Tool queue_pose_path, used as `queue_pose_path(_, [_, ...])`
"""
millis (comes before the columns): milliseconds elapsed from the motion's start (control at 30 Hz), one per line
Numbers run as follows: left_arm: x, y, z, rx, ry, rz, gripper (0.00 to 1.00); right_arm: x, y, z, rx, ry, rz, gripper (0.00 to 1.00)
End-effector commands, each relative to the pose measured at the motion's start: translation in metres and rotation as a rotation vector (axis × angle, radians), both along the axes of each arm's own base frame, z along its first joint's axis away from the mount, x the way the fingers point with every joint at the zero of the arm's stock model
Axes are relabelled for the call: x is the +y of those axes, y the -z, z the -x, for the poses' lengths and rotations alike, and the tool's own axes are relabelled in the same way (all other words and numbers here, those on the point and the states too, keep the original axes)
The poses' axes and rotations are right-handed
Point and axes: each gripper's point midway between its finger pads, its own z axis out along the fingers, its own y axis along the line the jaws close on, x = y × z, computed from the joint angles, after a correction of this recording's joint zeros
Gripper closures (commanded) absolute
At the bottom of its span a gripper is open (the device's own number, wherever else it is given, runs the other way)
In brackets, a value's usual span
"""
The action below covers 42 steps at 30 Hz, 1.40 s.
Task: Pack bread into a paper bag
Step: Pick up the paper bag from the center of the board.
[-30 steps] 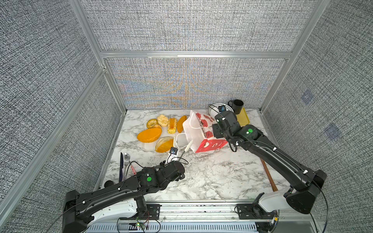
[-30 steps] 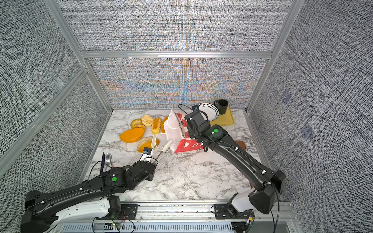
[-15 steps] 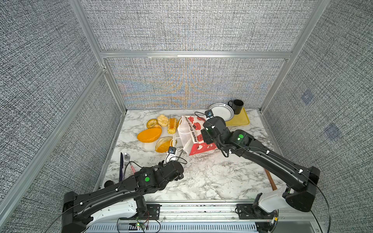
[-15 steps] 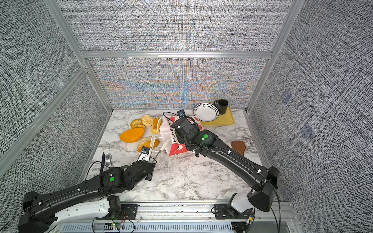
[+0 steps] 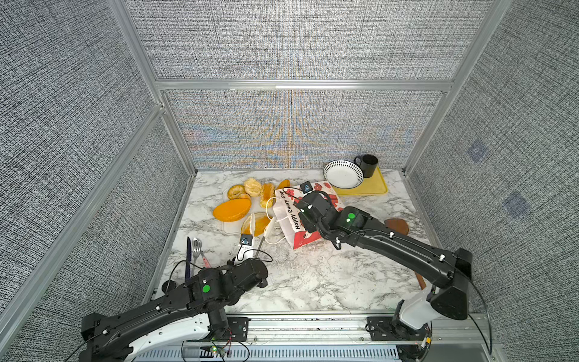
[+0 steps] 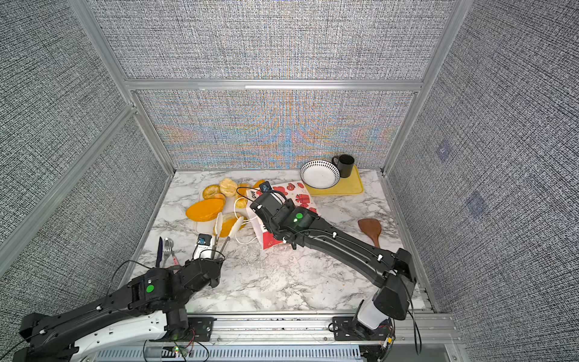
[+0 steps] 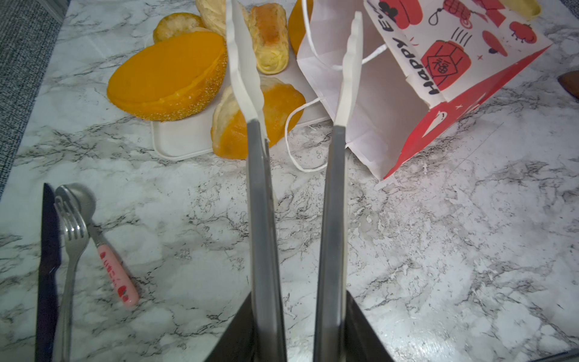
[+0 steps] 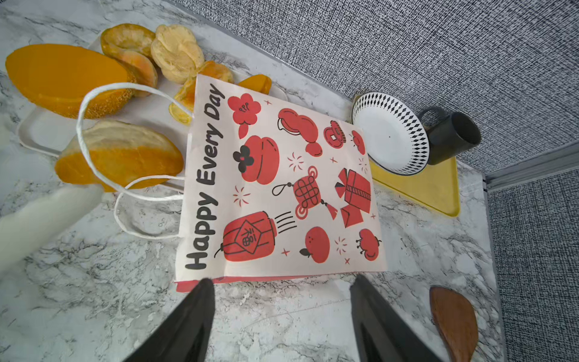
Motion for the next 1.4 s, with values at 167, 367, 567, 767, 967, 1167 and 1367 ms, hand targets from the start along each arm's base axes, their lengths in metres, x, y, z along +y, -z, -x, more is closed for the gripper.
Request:
queue_pose_path(167, [0.028,-0.005,0.002,-0.039,-0.089,0.05,0.63,0.036,0.043,0.009,0.008,-0.035,0.078,0.29])
queue_pose_path(367, [0.038,-0.01,0.002,-0.064,-0.12,0.069,0.65,0.06,0.067,0.012,0.024,-0.05,0.12,0.29])
queue_pose_path(567, [0.038,-0.012,0.002,-0.068,-0.118,0.084,0.64,0.06,0.093,0.005,0.018,0.003,0.193,0.29])
queue_pose_path(767, [0.039,-0.015,0.003,-0.08,-0.112,0.11,0.64,0.046,0.106,-0.007,-0.021,0.078,0.275,0.33])
queue_pose_path(967, [0.038,-0.013,0.002,-0.076,-0.116,0.099,0.64,0.041,0.086,-0.013,-0.066,0.108,0.261,1.0])
queue_pose_path(1167, [0.033,-0.014,-0.001,-0.072,-0.116,0.074,0.64,0.031,0.012,-0.014,-0.107,0.111,0.146,1.0])
queue_pose_path(1367, [0.035,-0.025,-0.002,-0.098,-0.119,0.085,0.64,-0.008,-0.029,-0.012,-0.07,0.156,-0.032,1.0])
